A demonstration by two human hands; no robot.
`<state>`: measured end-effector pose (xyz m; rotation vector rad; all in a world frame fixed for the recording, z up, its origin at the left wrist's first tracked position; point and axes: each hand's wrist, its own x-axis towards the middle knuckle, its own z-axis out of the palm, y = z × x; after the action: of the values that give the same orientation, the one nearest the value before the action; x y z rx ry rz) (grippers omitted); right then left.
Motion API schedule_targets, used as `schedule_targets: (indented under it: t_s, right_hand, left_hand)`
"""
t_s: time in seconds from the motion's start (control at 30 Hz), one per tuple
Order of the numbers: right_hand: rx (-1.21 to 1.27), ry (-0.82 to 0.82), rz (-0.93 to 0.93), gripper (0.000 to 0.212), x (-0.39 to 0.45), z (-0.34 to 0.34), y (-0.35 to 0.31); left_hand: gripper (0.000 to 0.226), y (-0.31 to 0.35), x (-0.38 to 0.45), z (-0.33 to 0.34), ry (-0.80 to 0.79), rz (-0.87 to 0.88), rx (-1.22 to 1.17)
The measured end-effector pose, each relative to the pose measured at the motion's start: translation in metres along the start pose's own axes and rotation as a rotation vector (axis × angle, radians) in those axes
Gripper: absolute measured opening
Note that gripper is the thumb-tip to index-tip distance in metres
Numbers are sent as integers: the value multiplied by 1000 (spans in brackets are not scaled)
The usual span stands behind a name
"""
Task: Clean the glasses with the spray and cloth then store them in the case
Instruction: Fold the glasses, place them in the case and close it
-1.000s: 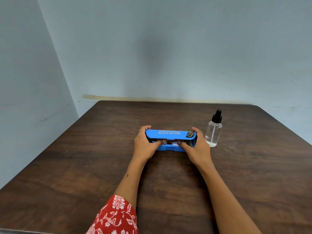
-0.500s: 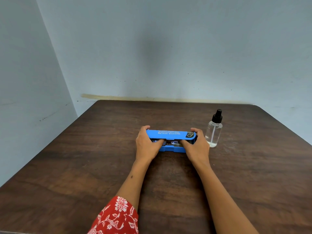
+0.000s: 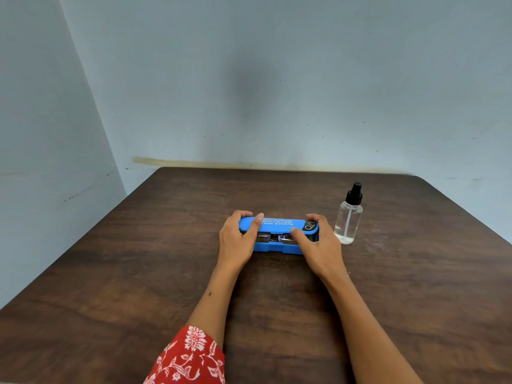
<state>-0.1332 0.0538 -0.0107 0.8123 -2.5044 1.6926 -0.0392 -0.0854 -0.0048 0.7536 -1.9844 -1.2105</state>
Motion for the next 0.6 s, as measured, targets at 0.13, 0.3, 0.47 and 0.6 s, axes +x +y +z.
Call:
schedule_targets:
  t_s: [0.13, 0.3, 0.47, 0.6]
  right_hand:
    - [24, 8, 3, 44, 0, 0, 0]
    - [33, 32, -12, 47, -1, -1, 2]
    - [30, 26, -33, 51, 0, -2, 2]
    - [7, 3, -34, 53, 2, -3, 3]
  left_hand:
    - [26, 0, 0, -3, 8, 1, -10]
    - [30, -3, 2, -7, 30, -10, -43]
    - [36, -6, 5, -7, 6, -20, -45]
    - [39, -9, 8, -8, -43, -27, -18]
